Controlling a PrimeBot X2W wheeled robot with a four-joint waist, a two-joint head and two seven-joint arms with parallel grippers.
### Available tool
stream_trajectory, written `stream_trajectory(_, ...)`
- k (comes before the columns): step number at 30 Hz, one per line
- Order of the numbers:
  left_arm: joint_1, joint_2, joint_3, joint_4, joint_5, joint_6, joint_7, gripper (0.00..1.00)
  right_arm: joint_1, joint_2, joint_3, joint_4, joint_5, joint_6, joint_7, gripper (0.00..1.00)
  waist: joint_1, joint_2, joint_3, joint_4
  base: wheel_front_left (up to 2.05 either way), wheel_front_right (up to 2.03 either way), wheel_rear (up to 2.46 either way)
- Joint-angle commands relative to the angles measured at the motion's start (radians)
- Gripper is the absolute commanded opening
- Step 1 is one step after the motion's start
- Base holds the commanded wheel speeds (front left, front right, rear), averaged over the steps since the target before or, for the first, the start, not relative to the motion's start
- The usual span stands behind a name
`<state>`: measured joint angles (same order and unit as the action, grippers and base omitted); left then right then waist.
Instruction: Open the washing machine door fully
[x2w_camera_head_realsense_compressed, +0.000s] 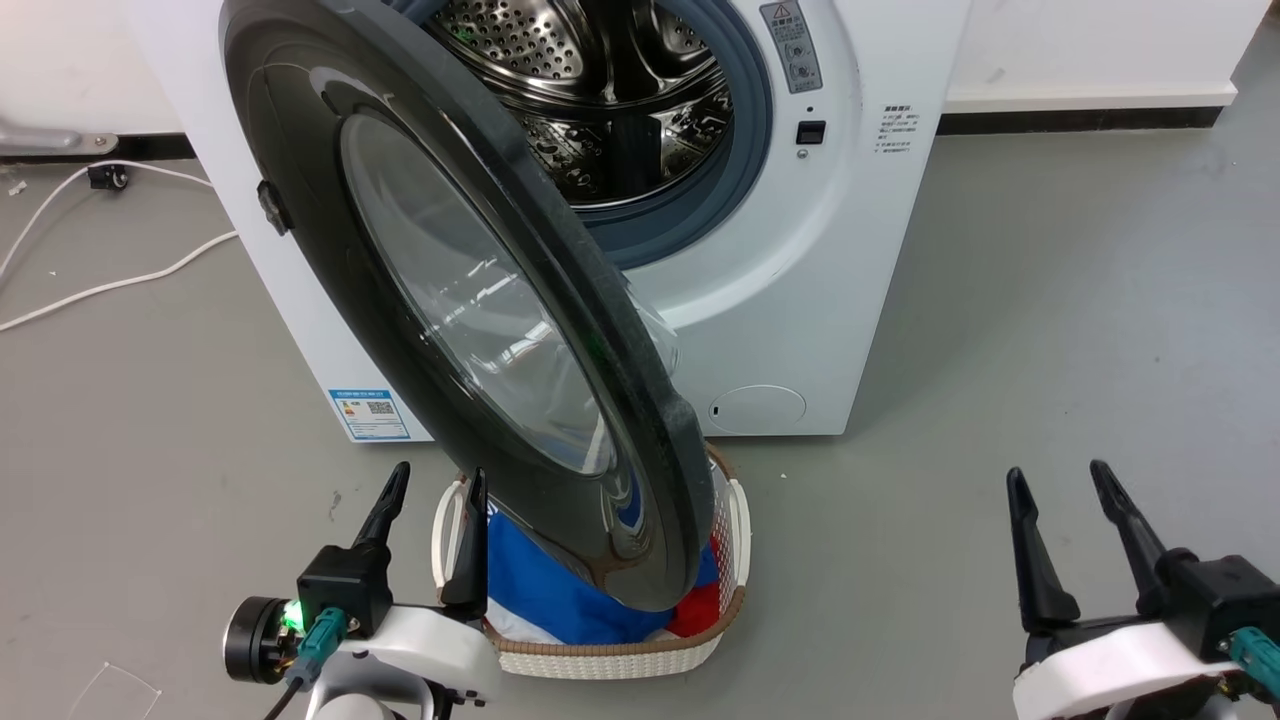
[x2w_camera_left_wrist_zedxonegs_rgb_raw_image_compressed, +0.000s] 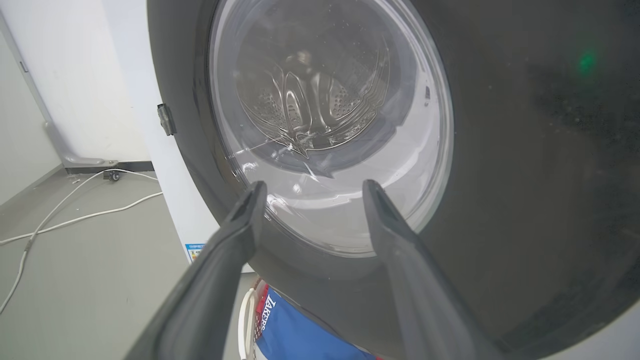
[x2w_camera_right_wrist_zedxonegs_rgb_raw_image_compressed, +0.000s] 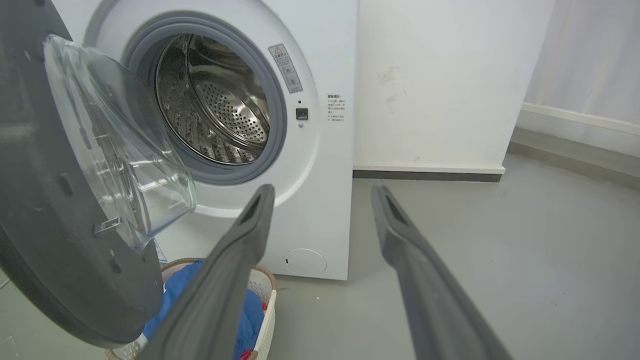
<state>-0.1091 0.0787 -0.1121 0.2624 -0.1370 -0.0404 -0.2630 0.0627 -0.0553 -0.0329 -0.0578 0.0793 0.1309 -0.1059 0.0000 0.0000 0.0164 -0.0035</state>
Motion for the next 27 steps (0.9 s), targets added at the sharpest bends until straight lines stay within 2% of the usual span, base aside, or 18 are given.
stream_trajectory(1,0.0,0.0,0.001,0.002,0.002,0.004,-0.003,1.0,0.009,0.004,0.0,0.006,-0.008,0.0,-0.004,1.0,0.0,0.0,-0.001,0.001,0.0,0.0,0.0)
stream_trajectory(18,-0.009,0.009,0.004,0.007,-0.001,0.015,-0.003,1.0,-0.003,0.007,0.0,0.056,0.009,0.0,-0.014,1.0,0.0,0.0,0.006,-0.004,0.0,0.0,0.0)
stream_trajectory(19,-0.008,0.009,0.005,0.008,-0.003,0.014,-0.003,0.96,-0.003,0.007,0.0,0.057,0.006,0.0,-0.013,1.0,0.0,0.0,0.006,-0.004,0.0,0.0,0.0)
stream_trajectory(20,-0.008,0.009,0.005,0.008,-0.003,0.014,-0.003,0.96,-0.003,0.007,0.0,0.057,0.006,0.0,-0.013,1.0,0.0,0.0,0.006,-0.004,0.0,0.0,0.0)
stream_trajectory(21,-0.008,0.009,0.004,0.008,-0.007,0.013,-0.003,0.65,-0.002,0.007,-0.001,0.057,0.01,0.0,-0.013,1.0,0.0,0.0,0.005,-0.004,0.0,0.0,0.0)
stream_trajectory(22,-0.007,0.008,0.002,0.013,-0.011,0.006,-0.002,0.23,-0.002,0.007,-0.002,0.057,0.011,0.0,-0.013,1.0,0.0,0.0,0.005,-0.004,0.0,0.0,0.0)
stream_trajectory(23,-0.008,0.008,0.002,0.015,-0.014,0.006,-0.002,0.0,-0.001,0.007,-0.002,0.057,0.008,0.0,-0.012,1.0,0.0,0.0,0.004,-0.004,0.0,0.0,0.0)
stream_trajectory(27,-0.019,0.013,-0.001,0.009,-0.015,0.009,-0.002,0.0,-0.001,0.007,-0.003,0.053,0.016,0.0,-0.012,1.0,0.0,0.0,0.005,-0.005,0.0,0.0,0.0)
